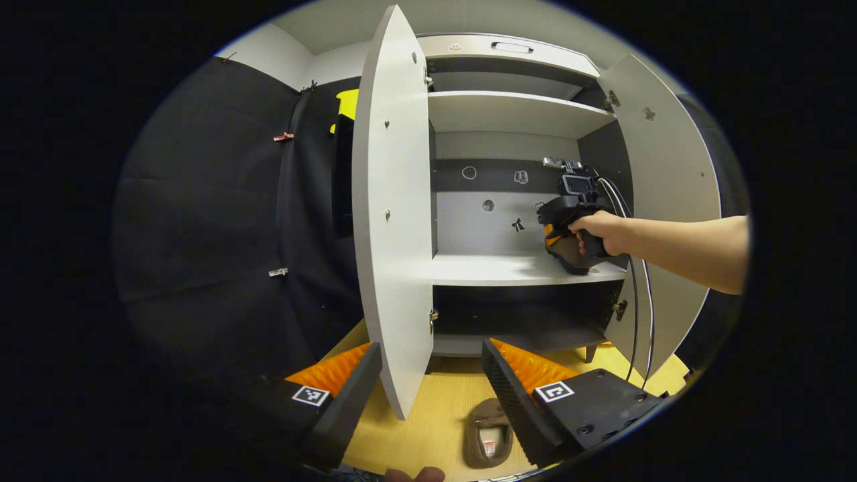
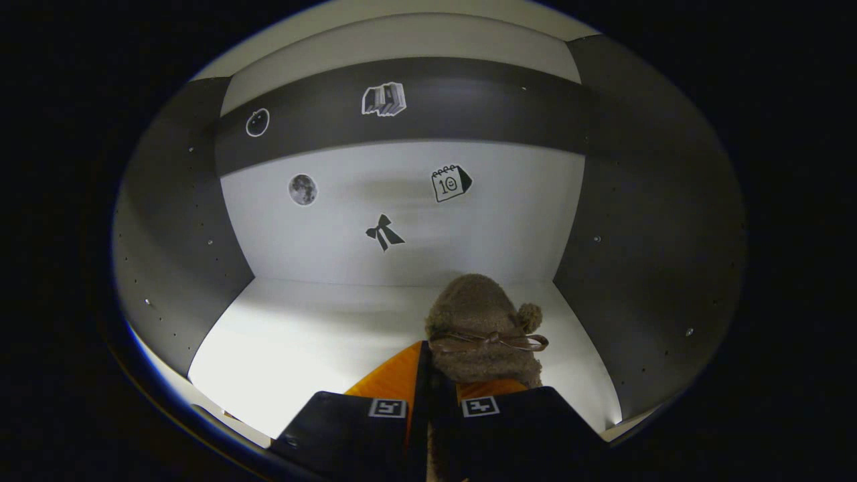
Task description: Grab one shoe with the right hand and put it into the shoe cabinet, grab the other shoe with the left hand and put it into the shoe cabinet; then close the right door with the right hand and the left door with the left hand.
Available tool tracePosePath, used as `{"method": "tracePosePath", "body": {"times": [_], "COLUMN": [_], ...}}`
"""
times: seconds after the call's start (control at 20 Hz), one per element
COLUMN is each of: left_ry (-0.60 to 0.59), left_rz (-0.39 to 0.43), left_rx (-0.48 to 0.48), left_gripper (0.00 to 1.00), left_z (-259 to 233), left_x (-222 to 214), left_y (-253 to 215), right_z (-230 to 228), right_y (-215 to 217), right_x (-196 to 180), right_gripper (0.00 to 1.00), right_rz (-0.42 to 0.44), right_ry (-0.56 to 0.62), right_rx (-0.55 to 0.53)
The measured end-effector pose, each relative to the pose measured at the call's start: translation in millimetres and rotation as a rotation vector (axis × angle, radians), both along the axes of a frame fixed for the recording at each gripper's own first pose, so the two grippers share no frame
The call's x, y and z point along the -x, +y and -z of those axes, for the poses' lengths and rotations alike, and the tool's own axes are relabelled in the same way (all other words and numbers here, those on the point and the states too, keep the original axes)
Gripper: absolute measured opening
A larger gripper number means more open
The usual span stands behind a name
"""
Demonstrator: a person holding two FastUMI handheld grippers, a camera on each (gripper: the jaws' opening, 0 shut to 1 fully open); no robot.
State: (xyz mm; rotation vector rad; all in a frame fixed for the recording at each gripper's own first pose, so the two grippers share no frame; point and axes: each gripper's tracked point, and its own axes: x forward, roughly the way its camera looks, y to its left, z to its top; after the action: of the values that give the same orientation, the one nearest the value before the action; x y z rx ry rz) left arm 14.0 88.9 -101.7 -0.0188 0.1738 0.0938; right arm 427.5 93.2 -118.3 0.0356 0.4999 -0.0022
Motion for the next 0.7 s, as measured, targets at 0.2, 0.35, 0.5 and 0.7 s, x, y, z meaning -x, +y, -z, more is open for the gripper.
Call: {"method": "tracePosePath", "body": {"times": [0.2, 0.35, 0.5, 0.7], "left_ry": [-0.004, -0.009, -0.015, -0.008], "left_rz": [0.003, 0.008, 0.017, 0.03], "left_rx": [0.004, 0.006, 0.014, 0.024], "left_gripper": [0.96, 0.96, 0.96, 0.96], "left_z": [-1, -3, -5, -2], "left_x": [0, 1, 4, 7], "left_y": [-2, -4, -8, -15], "right_z": [1, -2, -8, -34], "right_y": [3, 8, 13, 18], "right_x": [5, 13, 31, 57], "right_gripper": [0.23, 0.34, 0.55, 0.79], "right_rz": [-0.004, -0.008, -0.036, -0.072], "right_ry": [0.022, 0.029, 0.032, -0.041], "right_rx": [-0.026, -0.066, -0.082, -0.117]}}
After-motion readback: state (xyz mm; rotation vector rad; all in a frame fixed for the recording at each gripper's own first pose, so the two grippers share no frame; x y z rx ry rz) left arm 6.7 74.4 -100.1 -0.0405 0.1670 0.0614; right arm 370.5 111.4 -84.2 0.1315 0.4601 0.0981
